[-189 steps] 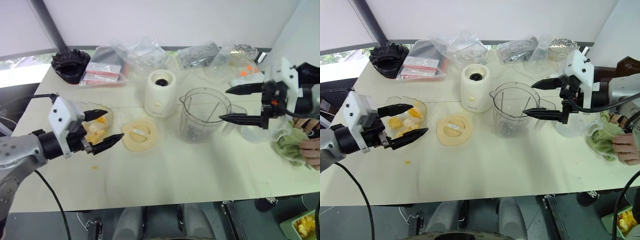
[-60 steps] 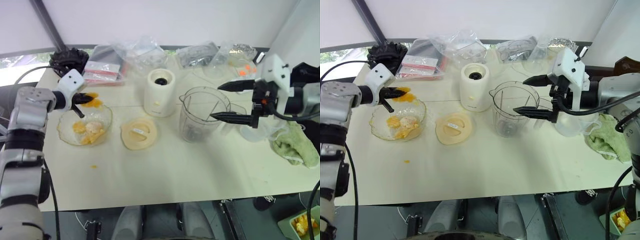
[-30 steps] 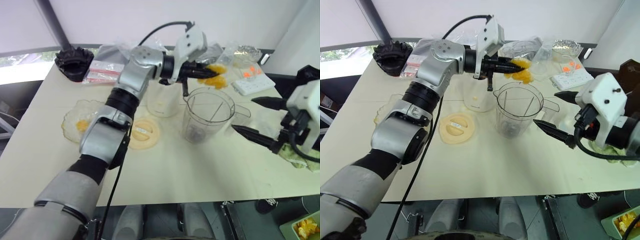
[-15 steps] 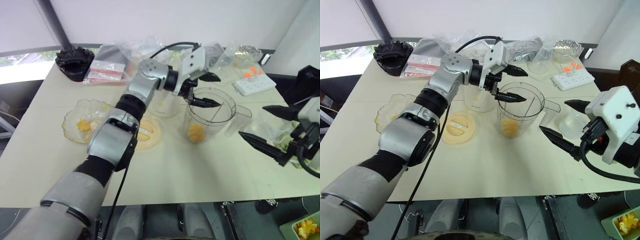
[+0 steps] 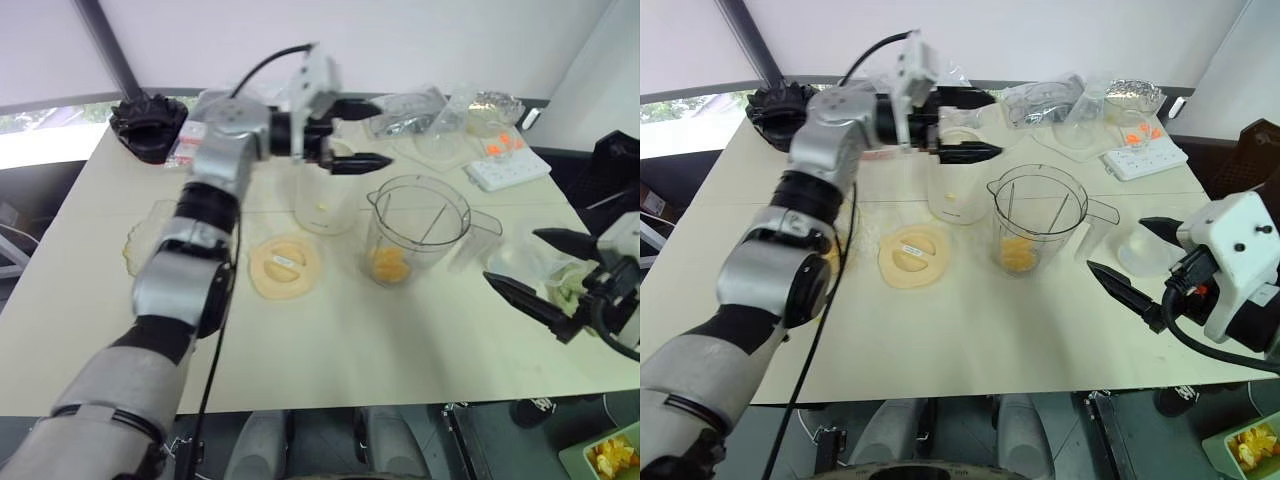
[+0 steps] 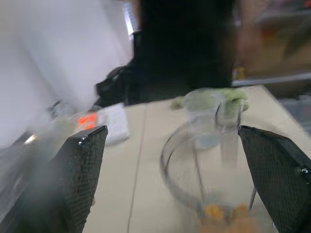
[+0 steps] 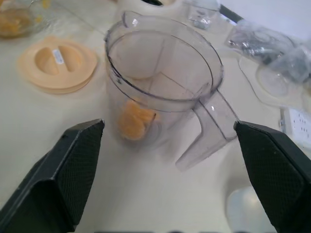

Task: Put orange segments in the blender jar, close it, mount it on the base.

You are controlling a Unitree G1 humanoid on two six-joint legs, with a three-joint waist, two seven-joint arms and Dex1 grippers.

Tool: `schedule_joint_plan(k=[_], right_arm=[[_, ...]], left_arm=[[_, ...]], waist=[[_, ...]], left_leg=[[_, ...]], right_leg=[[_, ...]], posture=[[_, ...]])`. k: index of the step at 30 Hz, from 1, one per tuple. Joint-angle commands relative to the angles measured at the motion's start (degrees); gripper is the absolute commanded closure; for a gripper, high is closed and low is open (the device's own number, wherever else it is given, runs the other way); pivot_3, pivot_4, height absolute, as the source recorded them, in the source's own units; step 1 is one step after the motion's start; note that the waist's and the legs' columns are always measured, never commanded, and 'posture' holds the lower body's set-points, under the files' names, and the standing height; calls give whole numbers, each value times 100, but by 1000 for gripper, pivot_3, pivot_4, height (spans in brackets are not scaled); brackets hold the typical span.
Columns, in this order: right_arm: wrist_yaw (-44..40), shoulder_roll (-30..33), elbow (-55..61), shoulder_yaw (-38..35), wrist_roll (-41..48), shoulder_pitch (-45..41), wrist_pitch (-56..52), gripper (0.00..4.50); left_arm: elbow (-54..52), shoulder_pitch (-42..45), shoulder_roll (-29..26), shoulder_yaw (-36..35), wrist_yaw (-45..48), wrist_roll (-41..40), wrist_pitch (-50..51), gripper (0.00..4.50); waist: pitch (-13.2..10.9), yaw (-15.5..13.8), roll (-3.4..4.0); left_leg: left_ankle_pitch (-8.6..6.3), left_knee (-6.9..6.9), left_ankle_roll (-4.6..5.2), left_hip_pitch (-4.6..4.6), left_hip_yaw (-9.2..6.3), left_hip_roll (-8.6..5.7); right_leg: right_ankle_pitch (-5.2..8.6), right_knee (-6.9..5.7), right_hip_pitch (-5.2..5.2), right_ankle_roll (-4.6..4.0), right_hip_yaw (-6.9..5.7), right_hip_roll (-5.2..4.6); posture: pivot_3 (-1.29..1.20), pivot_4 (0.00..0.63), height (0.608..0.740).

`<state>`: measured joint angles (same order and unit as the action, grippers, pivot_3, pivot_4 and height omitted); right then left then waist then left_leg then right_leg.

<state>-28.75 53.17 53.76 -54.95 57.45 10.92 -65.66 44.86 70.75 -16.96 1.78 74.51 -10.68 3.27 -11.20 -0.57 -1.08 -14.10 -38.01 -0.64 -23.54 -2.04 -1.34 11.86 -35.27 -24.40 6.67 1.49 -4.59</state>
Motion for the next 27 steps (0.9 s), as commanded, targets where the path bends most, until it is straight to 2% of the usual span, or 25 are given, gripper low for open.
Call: schedule_joint_plan(k=[1,6,9,12,18,27], right_arm=[[-93,-311,-169,-291,-494,500,445,0],[84,-686,-914,-97,-1345,810,1099,0],[185,-866,-1450,21,-1797,804,1488,0],[313,-1002,-1732,189,-2110,754,1753,0],[767,-1146,-2748,616,-2824,275,2300,0],[850,-1085,-4364,1252,-3524,-504,3145,0]], left_arm=[[-1566,-793,-288,117,-85,-98,484,23],[-3304,-2151,-506,232,-518,-218,1251,23],[-4101,-2682,-434,211,-969,-394,1998,23],[-4574,-3075,-503,256,-1130,-473,2213,23],[-4969,-3619,-506,457,-1461,-457,2289,23],[-4865,-3556,-504,579,-1740,-457,2163,23]], waist=[[0,-12,0],[1,-34,-2],[2,-22,-1],[3,-13,2],[9,7,12],[11,-1,17]], left_leg=[[0,1,0,0,0,0],[0,-11,0,0,-3,-6],[1,-17,-1,5,3,-4],[1,-16,-1,13,2,2],[1,-10,-1,18,5,4],[1,-12,-1,17,9,1]], right_leg=[[0,-1,0,0,0,0],[4,8,17,-8,0,-7],[0,12,21,-18,4,-9],[1,7,23,-19,4,0],[2,5,23,-20,4,4],[0,7,23,-23,5,1]], posture=[[0,150,740],[0,150,740],[0,150,740],[0,150,740],[0,150,740],[0,150,740]])
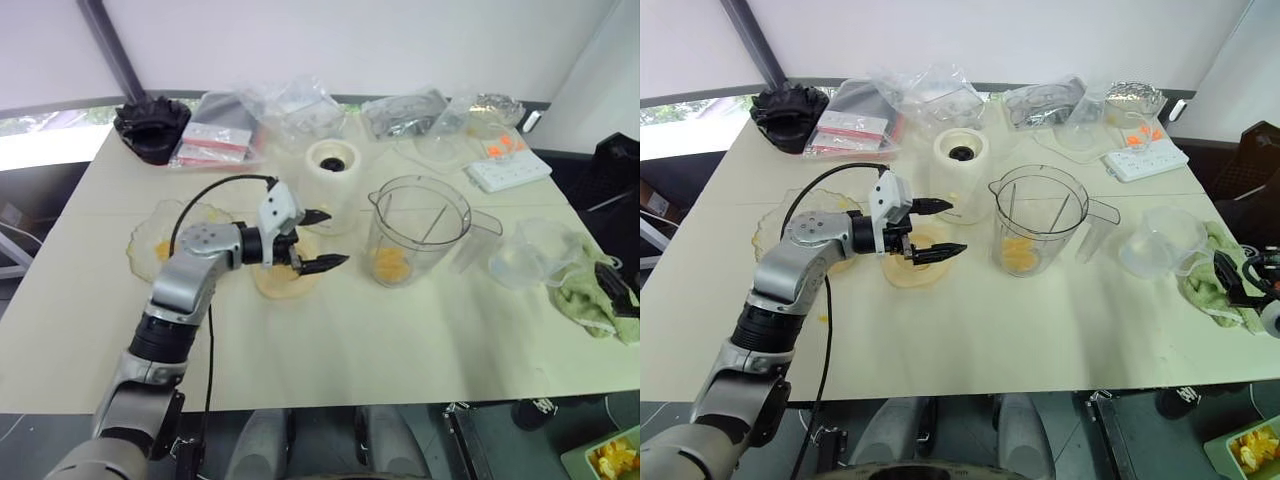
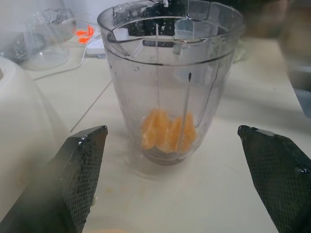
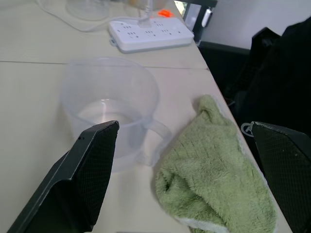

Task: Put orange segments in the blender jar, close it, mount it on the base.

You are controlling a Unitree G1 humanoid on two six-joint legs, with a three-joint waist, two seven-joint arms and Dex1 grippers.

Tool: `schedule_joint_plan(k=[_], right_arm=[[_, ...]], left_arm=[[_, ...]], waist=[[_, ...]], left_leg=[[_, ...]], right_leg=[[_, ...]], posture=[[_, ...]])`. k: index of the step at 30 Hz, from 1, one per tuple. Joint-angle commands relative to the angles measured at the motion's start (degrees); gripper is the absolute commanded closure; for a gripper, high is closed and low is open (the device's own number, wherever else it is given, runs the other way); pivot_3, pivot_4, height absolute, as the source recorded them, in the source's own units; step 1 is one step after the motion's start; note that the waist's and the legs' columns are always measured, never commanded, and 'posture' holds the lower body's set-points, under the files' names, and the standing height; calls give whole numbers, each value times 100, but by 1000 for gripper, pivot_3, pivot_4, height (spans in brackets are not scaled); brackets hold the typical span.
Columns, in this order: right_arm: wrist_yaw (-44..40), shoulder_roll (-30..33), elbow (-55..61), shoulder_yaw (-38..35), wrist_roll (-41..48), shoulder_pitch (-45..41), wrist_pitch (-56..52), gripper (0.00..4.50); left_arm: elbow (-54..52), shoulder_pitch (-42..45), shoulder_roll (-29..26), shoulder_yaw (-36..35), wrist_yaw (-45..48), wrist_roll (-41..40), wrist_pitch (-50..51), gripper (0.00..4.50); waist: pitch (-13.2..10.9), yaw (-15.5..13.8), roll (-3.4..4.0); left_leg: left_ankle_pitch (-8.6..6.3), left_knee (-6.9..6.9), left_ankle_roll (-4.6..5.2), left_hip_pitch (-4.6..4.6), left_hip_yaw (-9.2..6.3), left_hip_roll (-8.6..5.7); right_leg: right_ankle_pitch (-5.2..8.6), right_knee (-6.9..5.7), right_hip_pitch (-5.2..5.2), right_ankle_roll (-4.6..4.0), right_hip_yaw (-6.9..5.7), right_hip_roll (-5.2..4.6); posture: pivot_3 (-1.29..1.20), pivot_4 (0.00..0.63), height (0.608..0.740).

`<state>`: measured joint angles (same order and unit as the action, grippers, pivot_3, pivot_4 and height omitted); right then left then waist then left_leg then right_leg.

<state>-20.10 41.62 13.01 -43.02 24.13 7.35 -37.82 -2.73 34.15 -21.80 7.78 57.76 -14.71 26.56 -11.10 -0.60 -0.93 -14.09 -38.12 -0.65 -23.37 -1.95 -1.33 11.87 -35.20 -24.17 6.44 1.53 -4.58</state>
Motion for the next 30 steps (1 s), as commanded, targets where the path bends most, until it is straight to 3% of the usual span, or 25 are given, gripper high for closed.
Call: schedule_joint_plan(k=[1,30], right_arm=[[-29,65,-421,108,-238,-197,439,0],[47,-98,-2476,966,-726,-1121,1706,0]], left_arm=[[-109,100,-25,-14,-87,-48,-183,23],[-305,122,-205,65,-431,41,-377,23]], waist=[[1,8,3],[3,36,8]], left_leg=[[0,0,0,0,0,0],[0,1,0,1,0,-1]], right_leg=[[0,0,0,0,0,0],[0,-1,0,0,0,1]], posture=[[0,150,740],[0,150,740]])
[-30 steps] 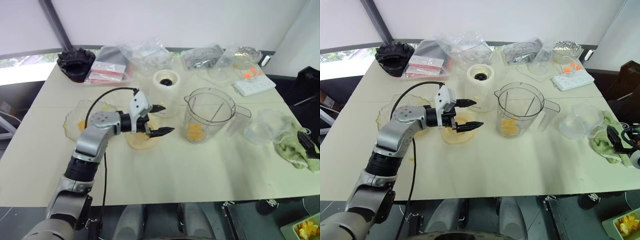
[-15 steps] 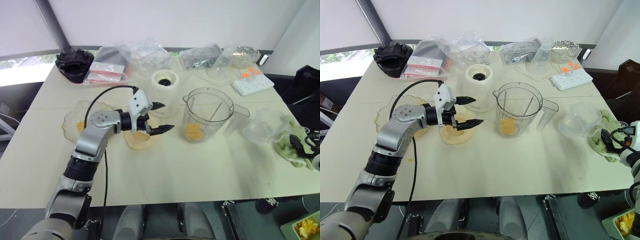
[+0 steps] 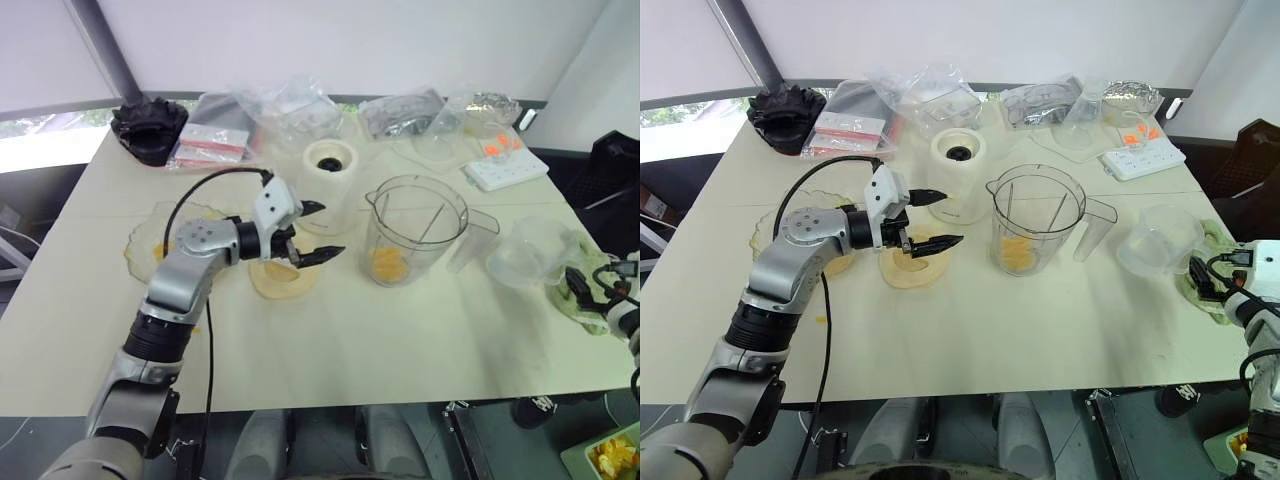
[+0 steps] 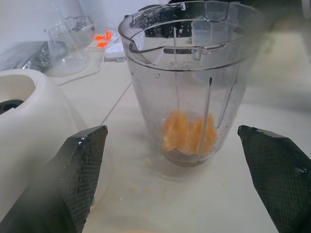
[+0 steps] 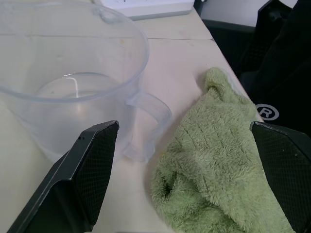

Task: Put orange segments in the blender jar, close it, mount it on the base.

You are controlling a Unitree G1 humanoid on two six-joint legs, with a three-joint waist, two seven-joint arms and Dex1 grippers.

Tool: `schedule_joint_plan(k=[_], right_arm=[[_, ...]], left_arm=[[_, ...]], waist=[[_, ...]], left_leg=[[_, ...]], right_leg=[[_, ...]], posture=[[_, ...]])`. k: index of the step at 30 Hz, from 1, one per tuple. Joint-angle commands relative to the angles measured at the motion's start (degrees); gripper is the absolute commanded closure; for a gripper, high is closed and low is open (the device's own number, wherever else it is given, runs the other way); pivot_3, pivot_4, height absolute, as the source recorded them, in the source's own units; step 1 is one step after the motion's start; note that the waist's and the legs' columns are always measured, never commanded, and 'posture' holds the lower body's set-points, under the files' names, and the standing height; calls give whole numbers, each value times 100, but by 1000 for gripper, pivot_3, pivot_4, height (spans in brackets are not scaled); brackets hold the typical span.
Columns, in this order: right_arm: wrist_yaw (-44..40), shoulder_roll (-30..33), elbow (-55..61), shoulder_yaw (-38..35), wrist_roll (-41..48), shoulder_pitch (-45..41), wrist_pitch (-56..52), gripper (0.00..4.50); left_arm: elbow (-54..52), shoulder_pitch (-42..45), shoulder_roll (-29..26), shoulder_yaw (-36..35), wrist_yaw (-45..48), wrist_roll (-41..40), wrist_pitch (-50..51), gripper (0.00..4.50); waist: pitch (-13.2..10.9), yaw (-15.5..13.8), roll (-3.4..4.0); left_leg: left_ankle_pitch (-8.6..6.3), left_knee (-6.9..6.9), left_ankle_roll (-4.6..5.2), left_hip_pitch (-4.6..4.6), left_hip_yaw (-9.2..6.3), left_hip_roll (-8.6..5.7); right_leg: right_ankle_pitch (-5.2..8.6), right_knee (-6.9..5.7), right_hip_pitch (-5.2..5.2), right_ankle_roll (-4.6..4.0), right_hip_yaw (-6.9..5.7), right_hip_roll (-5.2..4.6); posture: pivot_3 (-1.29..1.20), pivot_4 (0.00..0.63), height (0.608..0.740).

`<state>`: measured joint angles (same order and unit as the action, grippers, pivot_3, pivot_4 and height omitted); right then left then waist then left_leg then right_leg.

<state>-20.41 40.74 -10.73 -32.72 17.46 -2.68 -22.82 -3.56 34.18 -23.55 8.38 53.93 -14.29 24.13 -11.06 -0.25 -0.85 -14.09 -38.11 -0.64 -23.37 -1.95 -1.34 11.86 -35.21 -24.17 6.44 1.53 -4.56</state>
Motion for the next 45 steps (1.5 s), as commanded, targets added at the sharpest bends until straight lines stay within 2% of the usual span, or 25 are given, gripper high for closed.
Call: schedule_joint_plan(k=[1,12,28,41,44,45], right_arm=[[103,-15,-169,-45,-77,-152,244,0],[258,-41,-697,46,-193,-439,618,0],[401,-406,-1740,-126,295,-1266,741,0],[438,-418,-2618,2,280,-1778,1288,0],[407,-410,-2724,37,265,-1828,1397,895],[399,-414,-2740,49,267,-1838,1422,1420]], left_arm=[[-223,123,-35,7,-53,1,-139,23],[-225,148,-85,17,-99,26,-224,23],[-430,116,-194,-88,-177,-157,-28,23],[-486,135,-302,-129,-205,-183,13,23],[-497,148,-288,-119,-232,-174,14,0],[-496,149,-288,-121,-235,-175,12,0]], waist=[[0,1,0],[0,12,0],[-1,111,3],[-1,135,3],[-1,135,3],[-1,134,3]], left_leg=[[0,0,0,0,0,0],[0,0,0,0,0,-2],[0,3,0,1,0,-2],[0,5,0,1,0,-4],[0,5,0,2,0,-4],[0,5,0,2,0,-5]], right_leg=[[0,0,0,0,0,0],[0,0,0,0,0,0],[-1,0,0,1,0,0],[-1,0,0,1,1,1],[-1,0,0,1,2,1],[-1,0,0,1,2,1]], posture=[[0,150,740],[0,150,740],[0,150,740],[0,150,740],[0,150,740],[0,150,740]])
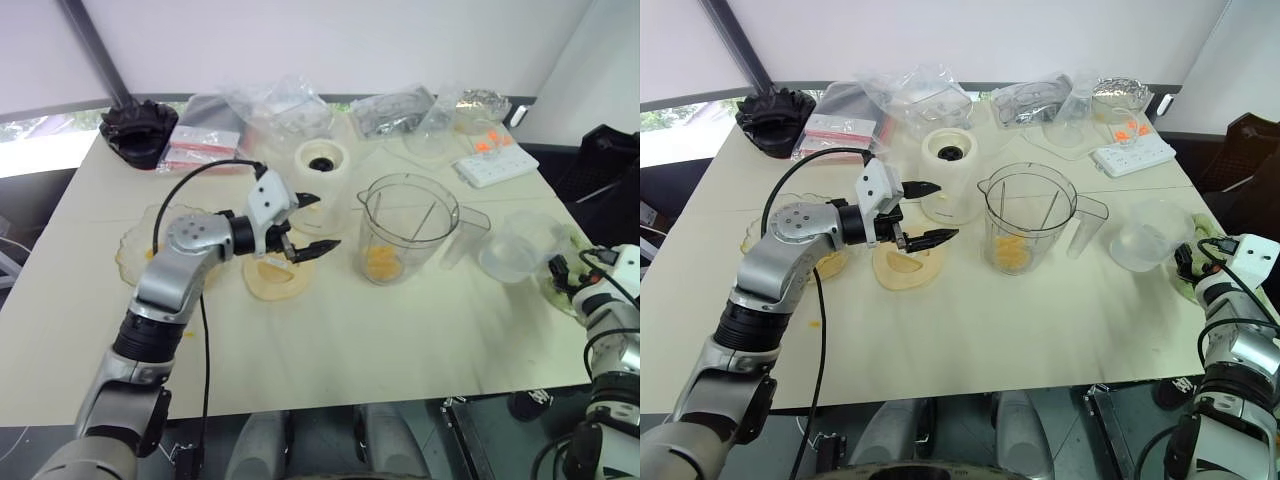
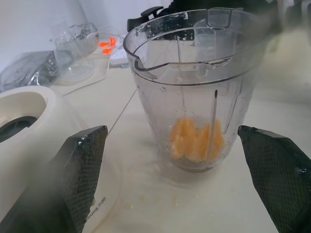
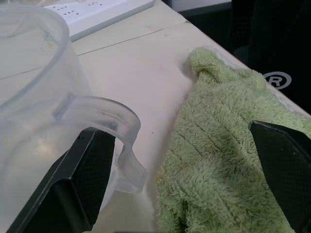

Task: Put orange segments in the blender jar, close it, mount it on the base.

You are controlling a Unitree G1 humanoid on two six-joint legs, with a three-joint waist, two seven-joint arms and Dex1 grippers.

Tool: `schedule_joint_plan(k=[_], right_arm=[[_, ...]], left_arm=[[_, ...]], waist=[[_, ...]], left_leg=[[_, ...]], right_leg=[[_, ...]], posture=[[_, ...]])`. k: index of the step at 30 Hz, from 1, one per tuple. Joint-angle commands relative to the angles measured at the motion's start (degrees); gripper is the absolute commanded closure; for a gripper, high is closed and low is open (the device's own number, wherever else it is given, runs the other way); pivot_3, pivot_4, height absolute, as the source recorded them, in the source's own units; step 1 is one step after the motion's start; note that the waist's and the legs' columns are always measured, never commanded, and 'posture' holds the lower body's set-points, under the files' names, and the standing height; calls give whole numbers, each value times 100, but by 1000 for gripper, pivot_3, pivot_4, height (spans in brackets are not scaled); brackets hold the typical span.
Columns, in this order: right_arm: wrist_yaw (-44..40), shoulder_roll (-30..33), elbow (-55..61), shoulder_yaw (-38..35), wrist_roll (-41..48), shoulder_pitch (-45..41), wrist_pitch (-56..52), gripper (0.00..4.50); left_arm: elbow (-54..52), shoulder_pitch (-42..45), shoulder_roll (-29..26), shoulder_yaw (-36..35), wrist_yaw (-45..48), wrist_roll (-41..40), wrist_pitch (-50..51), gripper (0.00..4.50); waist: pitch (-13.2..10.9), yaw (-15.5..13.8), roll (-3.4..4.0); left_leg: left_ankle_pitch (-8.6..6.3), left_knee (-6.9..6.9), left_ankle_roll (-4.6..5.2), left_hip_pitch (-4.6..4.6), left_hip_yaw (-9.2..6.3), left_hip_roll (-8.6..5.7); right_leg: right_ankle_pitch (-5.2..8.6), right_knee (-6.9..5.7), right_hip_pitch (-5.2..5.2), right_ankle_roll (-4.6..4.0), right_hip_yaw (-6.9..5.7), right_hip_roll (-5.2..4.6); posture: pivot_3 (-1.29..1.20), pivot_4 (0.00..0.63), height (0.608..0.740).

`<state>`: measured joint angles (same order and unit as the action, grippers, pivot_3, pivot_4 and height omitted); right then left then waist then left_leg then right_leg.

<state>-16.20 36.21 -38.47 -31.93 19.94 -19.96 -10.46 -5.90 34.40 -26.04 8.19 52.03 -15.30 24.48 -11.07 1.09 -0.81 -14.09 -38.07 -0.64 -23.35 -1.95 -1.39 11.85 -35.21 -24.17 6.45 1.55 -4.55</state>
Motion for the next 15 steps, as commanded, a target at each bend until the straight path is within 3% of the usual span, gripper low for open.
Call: schedule_joint_plan(k=[1,6,15], right_arm=[[-32,37,19,-20,22,-116,206,1883],[-71,13,-9,47,31,-121,256,4449],[-28,-163,110,-28,233,-69,243,4449]], left_arm=[[-266,126,-40,-101,-49,-76,-23,0],[-312,100,-39,-89,-73,-77,-19,0],[-363,72,-49,-92,-118,-90,25,0]], waist=[[0,-2,0],[0,-26,0],[0,-15,0]], left_leg=[[0,0,0,0,0,0],[0,0,0,-1,-1,-1],[0,0,0,1,-2,0]], right_leg=[[0,0,0,0,0,0],[0,1,0,1,0,-1],[0,2,4,0,1,0]], posture=[[0,150,740],[0,150,740],[0,150,740]])
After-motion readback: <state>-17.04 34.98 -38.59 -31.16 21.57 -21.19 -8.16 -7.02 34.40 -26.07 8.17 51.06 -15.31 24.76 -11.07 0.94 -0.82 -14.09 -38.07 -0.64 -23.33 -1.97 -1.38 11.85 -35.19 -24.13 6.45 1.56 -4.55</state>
